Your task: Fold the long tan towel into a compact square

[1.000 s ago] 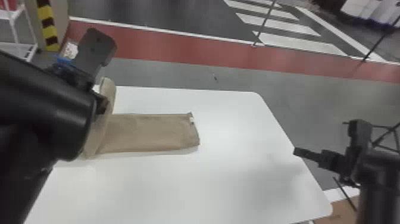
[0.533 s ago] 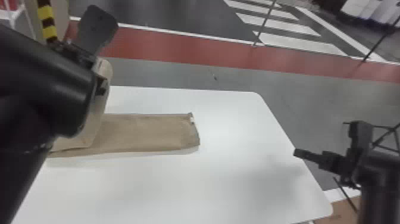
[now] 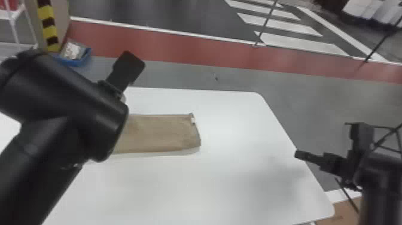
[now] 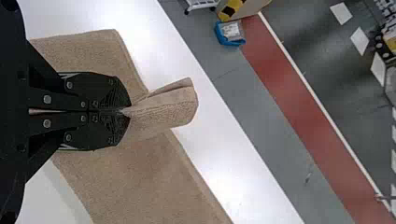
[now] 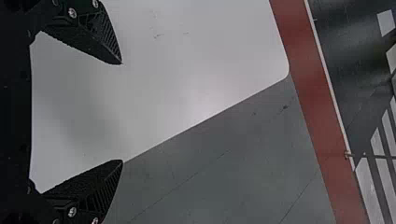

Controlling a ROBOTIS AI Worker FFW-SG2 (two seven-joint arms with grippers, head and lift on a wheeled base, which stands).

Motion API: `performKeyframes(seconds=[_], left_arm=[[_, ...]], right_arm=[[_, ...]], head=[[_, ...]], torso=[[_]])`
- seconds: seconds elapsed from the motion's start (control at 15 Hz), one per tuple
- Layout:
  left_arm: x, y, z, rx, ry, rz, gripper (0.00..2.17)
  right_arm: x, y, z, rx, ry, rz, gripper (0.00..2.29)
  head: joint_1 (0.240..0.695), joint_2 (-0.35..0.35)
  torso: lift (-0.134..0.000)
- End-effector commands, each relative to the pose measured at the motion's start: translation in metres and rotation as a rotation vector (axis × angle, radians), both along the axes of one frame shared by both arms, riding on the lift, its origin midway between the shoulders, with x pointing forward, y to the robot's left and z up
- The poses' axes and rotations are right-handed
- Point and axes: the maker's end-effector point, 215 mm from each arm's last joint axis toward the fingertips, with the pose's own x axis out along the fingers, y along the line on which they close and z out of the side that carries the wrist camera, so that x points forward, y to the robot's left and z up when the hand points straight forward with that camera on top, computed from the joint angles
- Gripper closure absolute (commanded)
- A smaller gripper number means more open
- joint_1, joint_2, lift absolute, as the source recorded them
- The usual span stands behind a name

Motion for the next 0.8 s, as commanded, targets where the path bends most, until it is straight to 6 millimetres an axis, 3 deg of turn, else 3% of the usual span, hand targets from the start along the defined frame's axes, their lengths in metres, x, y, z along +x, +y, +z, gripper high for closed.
performKeyframes(seconds=[0.0, 0.07, 0.53, 0.73], left_arm=[[-0.013, -0.008, -0.025, 0.031, 0.051, -0.018, 0.93], [-0.019, -0.014, -0.029, 0.034, 0.054, -0.032, 0.07], [-0.031, -0.038, -0.003, 0.005, -0.021, -0.078, 0.04], [-0.034, -0.048, 0.018, -0.035, -0.061, -0.098, 0.04]], right_arm=[[-0.004, -0.001, -0.003, 0.000, 0.007, -0.001, 0.14], [-0.004, 0.000, -0.003, 0.005, 0.005, 0.000, 0.14], [0.001, 0.021, 0.012, 0.053, -0.004, 0.003, 0.14], [0.004, 0.038, 0.017, 0.101, -0.004, 0.009, 0.14]], head=[[0.695, -0.350], [0.695, -0.350], [0.695, -0.350], [0.695, -0.350]], torso=[[-0.124], [-0.124], [-0.124], [-0.124]])
